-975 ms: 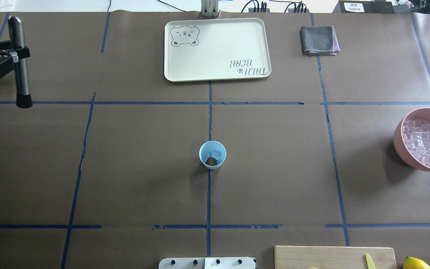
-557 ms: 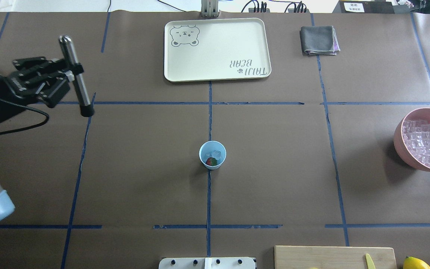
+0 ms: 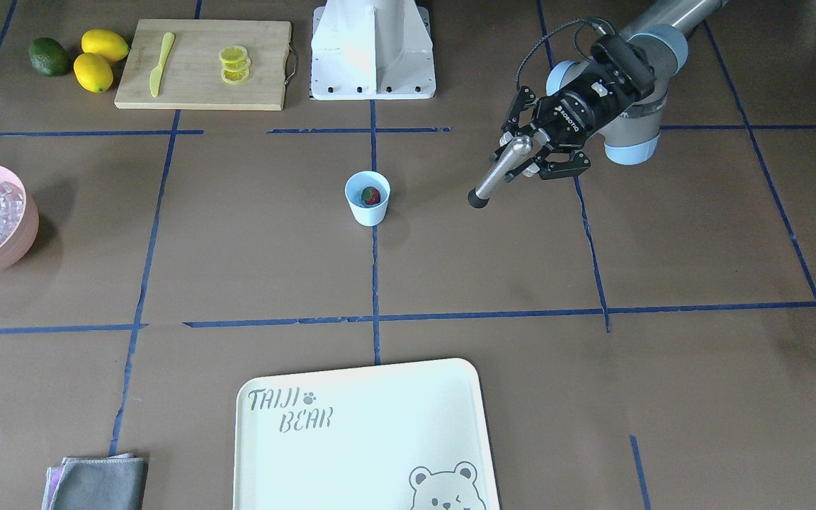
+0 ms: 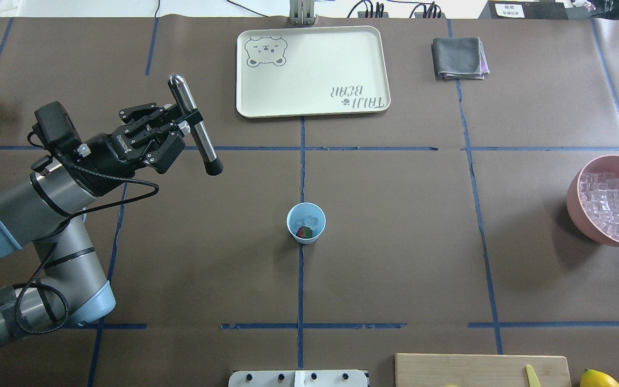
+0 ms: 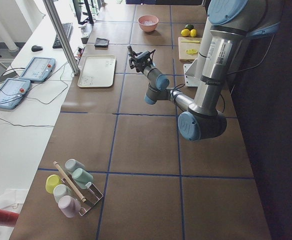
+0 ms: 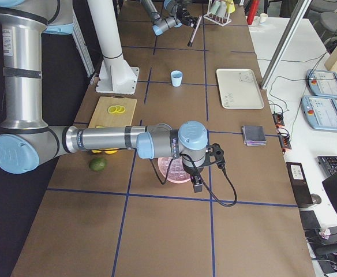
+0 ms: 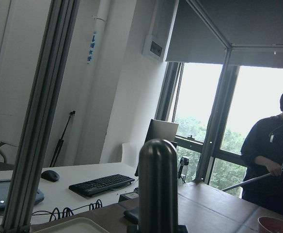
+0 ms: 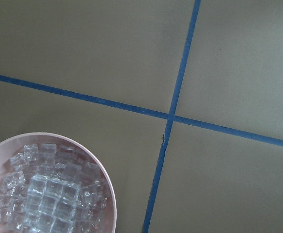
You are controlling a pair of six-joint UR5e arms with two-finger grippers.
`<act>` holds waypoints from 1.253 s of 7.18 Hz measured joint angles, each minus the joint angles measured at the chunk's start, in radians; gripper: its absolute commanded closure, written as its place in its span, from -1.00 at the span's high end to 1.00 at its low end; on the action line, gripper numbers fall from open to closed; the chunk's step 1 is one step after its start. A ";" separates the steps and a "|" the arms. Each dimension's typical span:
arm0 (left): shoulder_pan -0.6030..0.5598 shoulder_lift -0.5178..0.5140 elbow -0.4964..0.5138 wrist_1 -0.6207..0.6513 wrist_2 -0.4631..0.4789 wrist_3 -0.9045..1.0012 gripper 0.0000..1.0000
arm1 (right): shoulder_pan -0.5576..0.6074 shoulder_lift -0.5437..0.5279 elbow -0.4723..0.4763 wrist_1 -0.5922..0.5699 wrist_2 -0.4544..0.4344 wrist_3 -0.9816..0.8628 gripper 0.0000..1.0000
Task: Mash ice and strawberries in cup
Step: 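Carry the pestle with the left gripper over the cup and lower it in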
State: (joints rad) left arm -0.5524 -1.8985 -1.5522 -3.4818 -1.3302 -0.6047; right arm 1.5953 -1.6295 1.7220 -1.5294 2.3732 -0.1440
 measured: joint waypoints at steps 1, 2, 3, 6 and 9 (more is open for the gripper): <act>0.015 -0.007 0.000 -0.004 0.018 0.030 -1.00 | 0.000 -0.001 0.000 0.000 -0.001 0.000 0.99; 0.066 -0.018 -0.005 -0.003 0.072 0.090 -1.00 | 0.000 -0.001 0.001 0.000 -0.001 0.000 0.99; 0.155 -0.043 -0.020 0.015 0.159 0.166 -1.00 | 0.000 -0.002 0.000 0.001 -0.001 0.000 0.99; 0.326 -0.084 -0.068 0.096 0.307 0.284 -1.00 | 0.000 0.000 -0.005 0.001 -0.007 0.000 0.99; 0.363 -0.131 -0.042 0.105 0.316 0.290 -1.00 | 0.000 0.000 -0.008 0.002 -0.008 0.000 0.99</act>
State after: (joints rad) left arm -0.1895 -2.0293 -1.5937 -3.3767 -1.0139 -0.3147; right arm 1.5953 -1.6291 1.7145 -1.5279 2.3656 -0.1442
